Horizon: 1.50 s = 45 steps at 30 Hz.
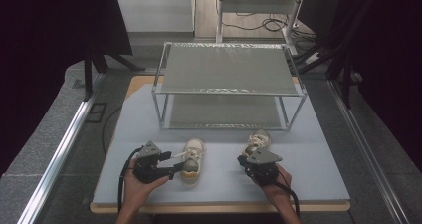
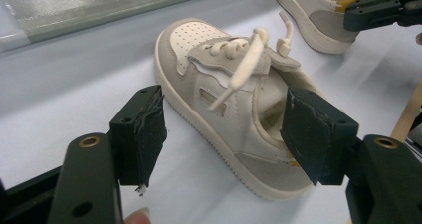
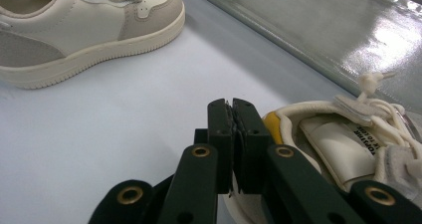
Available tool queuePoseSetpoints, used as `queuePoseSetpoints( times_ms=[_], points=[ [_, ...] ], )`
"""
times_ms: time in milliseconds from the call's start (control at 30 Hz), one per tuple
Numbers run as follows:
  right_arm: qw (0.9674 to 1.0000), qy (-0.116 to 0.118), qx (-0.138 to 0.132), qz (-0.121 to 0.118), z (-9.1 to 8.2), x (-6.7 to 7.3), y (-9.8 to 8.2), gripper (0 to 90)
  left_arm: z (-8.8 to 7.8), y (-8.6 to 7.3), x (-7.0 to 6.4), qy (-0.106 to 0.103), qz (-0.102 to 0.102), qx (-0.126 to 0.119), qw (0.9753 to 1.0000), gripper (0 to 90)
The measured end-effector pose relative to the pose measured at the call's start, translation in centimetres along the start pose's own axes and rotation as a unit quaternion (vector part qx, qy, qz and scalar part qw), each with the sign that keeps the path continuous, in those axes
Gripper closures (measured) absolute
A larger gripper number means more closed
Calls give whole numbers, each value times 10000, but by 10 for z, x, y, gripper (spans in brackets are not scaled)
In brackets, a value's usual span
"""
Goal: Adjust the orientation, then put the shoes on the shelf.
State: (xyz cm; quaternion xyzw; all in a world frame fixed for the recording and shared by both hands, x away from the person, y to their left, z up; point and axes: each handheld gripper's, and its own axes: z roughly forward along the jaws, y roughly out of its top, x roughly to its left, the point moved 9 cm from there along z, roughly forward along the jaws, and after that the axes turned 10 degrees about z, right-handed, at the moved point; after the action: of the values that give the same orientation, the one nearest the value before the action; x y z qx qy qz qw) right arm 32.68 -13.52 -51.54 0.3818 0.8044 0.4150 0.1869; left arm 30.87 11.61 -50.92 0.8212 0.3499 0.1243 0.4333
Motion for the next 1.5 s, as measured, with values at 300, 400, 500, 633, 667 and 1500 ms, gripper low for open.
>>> queuePoseSetpoints(
  times_ms=[300,400,500,633,667,1500],
  points=[
    [9999,46,92,45,-6,-3,-6,899,-8,2,4,47,-28,-107,9999,331],
    [9998,190,-37,3,-10,-3,-5,848,-13,4,5,69,-39,-175,9998,331],
    [9989,355,-279,109,-20,-6,2,814,-16,5,7,82,-48,-208,9997,332],
    [9967,454,-637,195,-37,-17,13,716,-21,8,8,89,-50,-326,9994,333],
    [9962,457,-704,216,-41,-20,14,680,-23,9,8,80,-51,-365,9993,333],
    [9967,645,-462,-141,-52,-41,6,533,-25,19,-12,-348,320,-542,9974,331]
  ],
)
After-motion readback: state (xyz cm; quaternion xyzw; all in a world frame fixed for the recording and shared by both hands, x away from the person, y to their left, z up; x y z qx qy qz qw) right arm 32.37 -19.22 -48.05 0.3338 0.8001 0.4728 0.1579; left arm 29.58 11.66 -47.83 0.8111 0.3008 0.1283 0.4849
